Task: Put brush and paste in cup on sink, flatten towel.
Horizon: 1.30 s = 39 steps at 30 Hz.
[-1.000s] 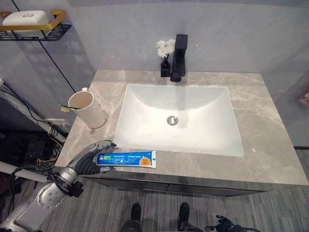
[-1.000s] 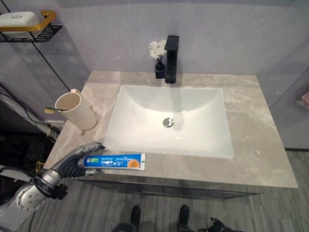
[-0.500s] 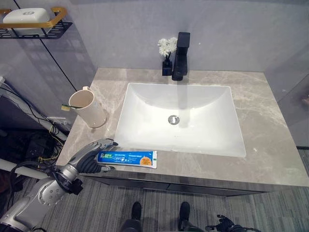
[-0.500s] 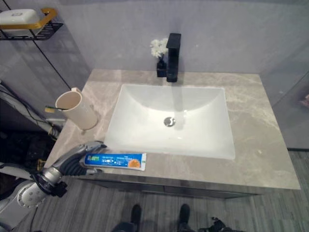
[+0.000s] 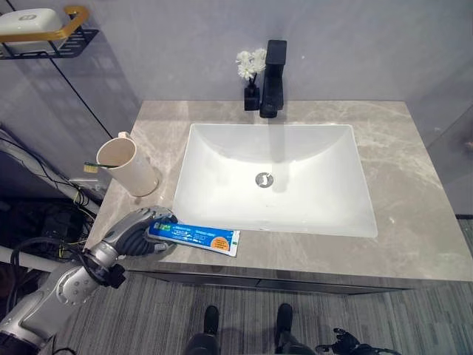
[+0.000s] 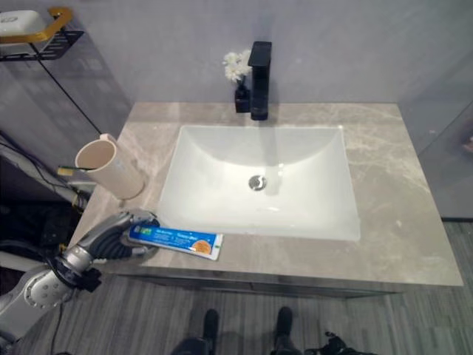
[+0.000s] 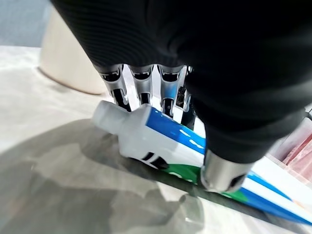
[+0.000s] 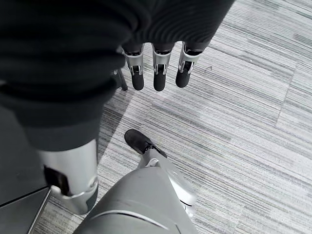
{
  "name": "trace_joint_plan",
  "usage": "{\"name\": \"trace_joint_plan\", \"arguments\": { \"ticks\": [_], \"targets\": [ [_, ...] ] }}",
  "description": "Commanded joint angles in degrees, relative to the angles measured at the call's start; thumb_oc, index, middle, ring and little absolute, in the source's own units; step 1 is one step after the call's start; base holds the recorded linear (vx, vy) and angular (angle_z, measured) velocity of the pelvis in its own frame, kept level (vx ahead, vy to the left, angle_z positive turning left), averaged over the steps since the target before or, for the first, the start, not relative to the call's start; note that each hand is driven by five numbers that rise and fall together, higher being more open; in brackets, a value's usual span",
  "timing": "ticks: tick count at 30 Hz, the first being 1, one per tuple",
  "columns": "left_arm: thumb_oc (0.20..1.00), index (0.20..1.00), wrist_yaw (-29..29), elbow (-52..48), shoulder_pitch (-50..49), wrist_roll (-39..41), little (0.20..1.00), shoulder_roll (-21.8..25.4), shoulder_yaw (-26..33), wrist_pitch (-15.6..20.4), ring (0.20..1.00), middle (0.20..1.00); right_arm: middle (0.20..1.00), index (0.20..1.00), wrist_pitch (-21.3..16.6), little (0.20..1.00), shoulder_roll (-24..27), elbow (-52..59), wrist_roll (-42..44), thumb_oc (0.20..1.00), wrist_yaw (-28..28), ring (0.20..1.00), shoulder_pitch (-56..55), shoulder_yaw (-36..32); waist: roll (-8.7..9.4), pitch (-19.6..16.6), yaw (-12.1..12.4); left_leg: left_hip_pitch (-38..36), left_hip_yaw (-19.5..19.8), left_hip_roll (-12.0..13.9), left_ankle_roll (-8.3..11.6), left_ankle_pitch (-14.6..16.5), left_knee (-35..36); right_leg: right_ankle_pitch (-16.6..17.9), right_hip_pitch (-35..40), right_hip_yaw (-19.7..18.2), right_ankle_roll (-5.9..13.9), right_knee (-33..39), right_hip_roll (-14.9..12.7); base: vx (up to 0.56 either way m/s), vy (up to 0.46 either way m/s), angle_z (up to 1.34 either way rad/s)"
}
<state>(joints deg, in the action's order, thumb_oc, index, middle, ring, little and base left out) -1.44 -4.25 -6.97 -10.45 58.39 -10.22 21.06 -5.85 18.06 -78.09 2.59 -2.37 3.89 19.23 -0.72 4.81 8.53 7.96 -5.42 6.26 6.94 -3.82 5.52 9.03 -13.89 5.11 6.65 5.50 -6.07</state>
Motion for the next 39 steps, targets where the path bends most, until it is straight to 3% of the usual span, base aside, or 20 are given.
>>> {"name": "trace_joint_plan", "arguments": {
  "ticks": [1,8,11,12,13,14,18,28,35,39],
  "targets": [
    [0.63,0.63,5.0,2.6,-4.1,-7.6,0.63,2.2,-10.2,-0.5,0.63,0.63,1.0,1.0,0.5,1.0,0.9,-0.1,0.3,1.0,-0.8,1.0,3.3,0.5,1.31,0.9,-1.9,2.1,2.9,0.1,-1.0,-1.0,-0.5,-0.9,3.6,-2.6,3.34,-0.5,-3.0,0.0,0.0,0.0],
    [0.592,0.592,4.4,6.1,-1.8,-10.3,0.592,2.3,-14.8,0.6,0.592,0.592,1.0,1.0,0.2,1.0,1.8,0.4,0.4,1.0,-1.2,1.0,4.0,0.5,1.07,1.1,-2.4,2.7,1.9,0.1,-1.07,-1.0,-0.5,-0.1,1.7,-4.0,3.56,-0.5,-2.8,-0.02,0.004,-0.02],
    [0.529,0.529,4.8,7.1,-1.1,-10.7,0.529,2.0,-16.5,0.5,0.529,0.529,1.0,1.0,0.2,1.0,2.5,0.4,0.6,1.0,-1.4,1.0,4.5,0.2,0.8,1.3,-2.7,3.2,0.8,0.2,-1.01,-1.1,-0.5,0.5,0.3,-4.9,3.75,-0.5,-2.8,-0.03,0.02,-0.2],
    [0.451,0.451,4.9,7.7,-0.7,-11.0,0.451,1.9,-17.4,0.7,0.451,0.451,1.0,1.0,0.1,1.0,2.7,0.4,0.6,1.0,-1.5,1.0,4.7,0.1,0.72,1.3,-2.9,3.4,0.4,0.2,-0.98,-1.2,-0.5,0.6,-0.1,-5.2,3.82,-0.5,-2.8,-0.02,0.018,-0.26],
    [0.225,0.225,5.0,7.9,-0.2,-11.4,0.225,1.9,-18.2,0.9,0.225,0.225,1.0,1.0,0.0,1.0,3.1,0.5,0.6,1.0,-1.6,1.0,4.8,-0.1,0.67,1.3,-3.2,3.5,0.0,0.3,-0.97,-1.2,-0.5,0.8,-0.5,-5.6,3.87,-0.5,-2.7,-0.02,0.016,-0.2],
    [0.2,0.2,5.1,8.5,0.5,-12.0,0.2,1.7,-19.1,1.0,0.2,0.2,1.0,1.0,-0.1,1.0,3.4,0.7,0.6,1.0,-1.6,1.0,4.7,-0.2,0.62,1.3,-3.3,3.6,-0.4,0.3,-0.92,-1.2,-0.5,0.9,-0.9,-6.0,3.89,-0.5,-2.7,-0.02,0.012,-0.34],
    [0.2,0.2,6.4,10.0,2.5,-13.7,0.2,1.1,-22.8,1.7,0.2,0.2,1.0,1.0,-0.1,1.0,4.2,-0.3,-0.2,1.0,-1.9,1.0,3.7,-1.3,0.32,1.0,-4.4,3.2,-1.2,0.8,-0.64,-1.0,-0.5,0.9,-0.8,-6.4,4.02,-0.5,-2.6,0.0,0.006,-0.23],
    [0.2,0.2,6.8,11.4,2.8,-14.1,0.2,-0.3,-23.5,1.5,0.2,0.2,1.0,1.0,0.1,1.0,4.7,-1.4,0.5,1.0,-1.7,1.0,0.0,-5.2,0.78,-1.8,-5.2,-0.6,-1.1,1.3,-0.26,0.1,-0.5,-0.1,3.3,-5.3,4.26,-0.5,-2.7,0.04,-0.013,-0.11],
    [0.2,0.2,5.0,12.0,2.3,-14.2,0.2,-0.9,-19.6,0.3,0.2,0.2,1.0,1.0,0.4,1.0,4.0,-2.4,3.9,1.0,-1.0,1.0,-1.7,-8.5,1.63,-4.4,-5.0,-4.1,-0.3,1.4,-0.25,0.8,-0.5,-1.1,7.5,-3.9,4.07,-0.5,-2.7,0.04,-0.003,0.1],
    [0.2,0.2,2.2,6.8,2.6,-14.8,0.2,1.1,-12.7,-0.6,0.2,0.2,1.0,1.0,0.7,1.0,3.7,-3.3,6.9,1.0,-0.7,1.0,-2.6,-11.5,2.23,-5.5,-4.5,-5.0,0.2,1.4,-0.27,0.9,-0.5,-1.2,8.8,-3.4,3.88,-0.5,-2.6,0.0,0.0,0.02]
  ]
}}
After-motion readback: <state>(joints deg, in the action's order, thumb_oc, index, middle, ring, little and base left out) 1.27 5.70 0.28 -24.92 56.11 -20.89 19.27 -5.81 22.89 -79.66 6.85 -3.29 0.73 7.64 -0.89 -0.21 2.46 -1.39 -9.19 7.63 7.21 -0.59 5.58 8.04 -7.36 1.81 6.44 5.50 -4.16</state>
